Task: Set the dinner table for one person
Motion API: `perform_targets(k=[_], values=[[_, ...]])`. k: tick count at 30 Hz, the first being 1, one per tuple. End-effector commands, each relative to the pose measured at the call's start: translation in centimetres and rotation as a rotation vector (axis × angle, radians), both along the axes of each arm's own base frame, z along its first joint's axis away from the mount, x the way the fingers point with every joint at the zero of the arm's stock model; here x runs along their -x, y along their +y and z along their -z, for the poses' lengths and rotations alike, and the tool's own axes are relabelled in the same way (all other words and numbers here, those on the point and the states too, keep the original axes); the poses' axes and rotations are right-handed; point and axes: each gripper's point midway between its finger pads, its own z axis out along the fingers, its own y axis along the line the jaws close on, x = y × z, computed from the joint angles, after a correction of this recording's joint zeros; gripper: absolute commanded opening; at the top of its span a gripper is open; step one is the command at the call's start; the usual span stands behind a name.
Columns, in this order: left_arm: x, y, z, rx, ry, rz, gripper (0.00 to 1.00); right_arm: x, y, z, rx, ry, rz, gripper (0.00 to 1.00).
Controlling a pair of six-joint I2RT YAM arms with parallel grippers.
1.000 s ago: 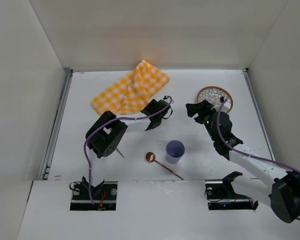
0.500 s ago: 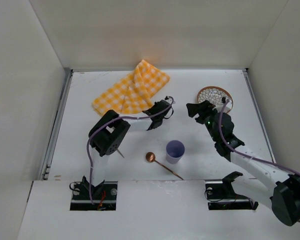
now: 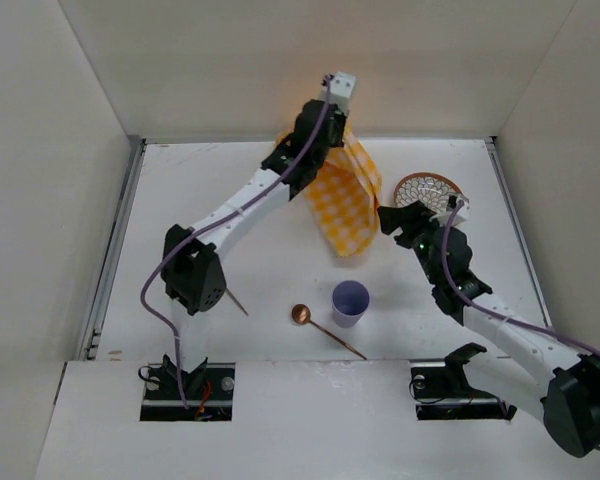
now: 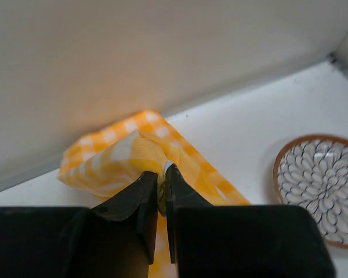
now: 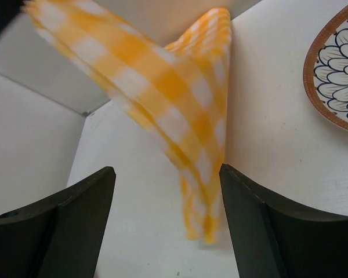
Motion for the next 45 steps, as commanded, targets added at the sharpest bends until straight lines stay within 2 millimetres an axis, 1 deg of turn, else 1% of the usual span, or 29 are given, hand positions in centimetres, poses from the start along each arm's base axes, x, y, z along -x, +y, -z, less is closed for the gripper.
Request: perform_targets(k=[1, 2, 3, 4, 5, 6, 7, 8, 9, 11, 12, 14, 16, 18, 20, 22, 24, 27, 29, 34, 37, 42, 44, 45], values=[[0.2, 8.0, -10.9, 0.244, -0.134, -0.102, 0.06, -0.4, 0.3, -1.5, 0.007, -0.048, -0.007, 0.79], [0.3, 9.9, -11.2, 0.269, -0.140, -0.131, 0.06, -0.5, 0.5, -1.5, 0.017, -0.044, -0.012, 0.79], [0.4, 12.5, -10.9, 0.301, -0.139, -0.173, 0.06, -0.5, 0.6, -1.4, 0.025, -0.041, -0.015, 0.79], [0.6, 14.6, -9.9, 0.332, -0.131, -0.205, 0.06, -0.6, 0.6, -1.3, 0.029, -0.039, -0.013, 0.79], [0.6, 16.3, -8.9, 0.356, -0.121, -0.235, 0.06, -0.7, 0.6, -1.2, 0.031, -0.035, -0.011, 0.79], [0.8, 18.3, -7.3, 0.390, -0.104, -0.272, 0.06, -0.7, 0.6, -1.0, 0.033, -0.031, -0.010, 0.80], [1.2, 19.8, -5.2, 0.421, -0.080, -0.300, 0.06, -0.8, 0.5, -0.9, 0.036, -0.026, -0.007, 0.81], [1.8, 20.7, -3.2, 0.451, -0.053, -0.314, 0.06, -0.9, 0.5, -0.8, 0.038, -0.022, -0.005, 0.81], [2.5, 21.2, -1.6, 0.473, -0.033, -0.323, 0.06, -1.0, 0.6, -0.7, 0.039, -0.020, -0.004, 0.82], [4.6, 22.4, 2.7, 0.532, 0.010, -0.349, 0.07, -1.1, 0.7, -0.4, 0.046, -0.007, -0.006, 0.82], [5.5, 22.8, 4.4, 0.554, 0.030, -0.361, 0.07, -1.2, 0.9, -0.1, 0.050, 0.001, -0.009, 0.83], [7.9, 24.5, 8.7, 0.607, 0.086, -0.436, 0.08, -1.4, 1.5, 0.6, 0.065, 0.030, -0.022, 0.85], [9.8, 26.0, 11.8, 0.639, 0.123, -0.501, 0.09, -1.9, 2.4, 2.1, 0.096, 0.089, -0.045, 0.87], [11.5, 27.8, 14.1, 0.663, 0.144, -0.571, 0.10, -2.5, 3.6, 4.0, 0.138, 0.162, -0.070, 0.88], [12.6, 29.1, 15.5, 0.694, 0.155, -0.626, 0.10, -3.0, 4.4, 5.7, 0.175, 0.228, -0.084, 0.88], [13.3, 29.6, 16.5, 0.711, 0.169, -0.646, 0.11, -3.2, 4.7, 6.9, 0.201, 0.270, -0.083, 0.88], [13.9, 29.5, 17.4, 0.712, 0.187, -0.647, 0.11, -3.2, 4.5, 8.2, 0.213, 0.312, -0.068, 0.88], [14.5, 29.1, 18.6, 0.700, 0.216, -0.640, 0.12, -2.7, 3.4, 10.1, 0.197, 0.378, -0.019, 0.87], [14.9, 29.2, 19.4, 0.704, 0.231, -0.645, 0.12, -2.2, 3.0, 11.8, 0.171, 0.432, -0.002, 0.87], [15.9, 29.8, 21.8, 0.718, 0.282, -0.683, 0.13, -1.3, 4.1, 15.4, 0.138, 0.542, -0.035, 0.85], [16.6, 30.1, 23.0, 0.728, 0.303, -0.699, 0.14, -1.2, 4.9, 16.6, 0.107, 0.586, -0.054, 0.84], [17.3, 30.3, 24.1, 0.737, 0.323, -0.714, 0.15, -1.6, 5.1, 17.3, 0.080, 0.621, -0.042, 0.82], [17.4, 30.3, 24.4, 0.738, 0.324, -0.715, 0.15, -1.6, 5.6, 17.7, 0.066, 0.641, -0.055, 0.78], [17.4, 30.4, 24.5, 0.738, 0.326, -0.718, 0.15, -1.7, 5.6, 17.9, 0.054, 0.647, -0.055, 0.74]])
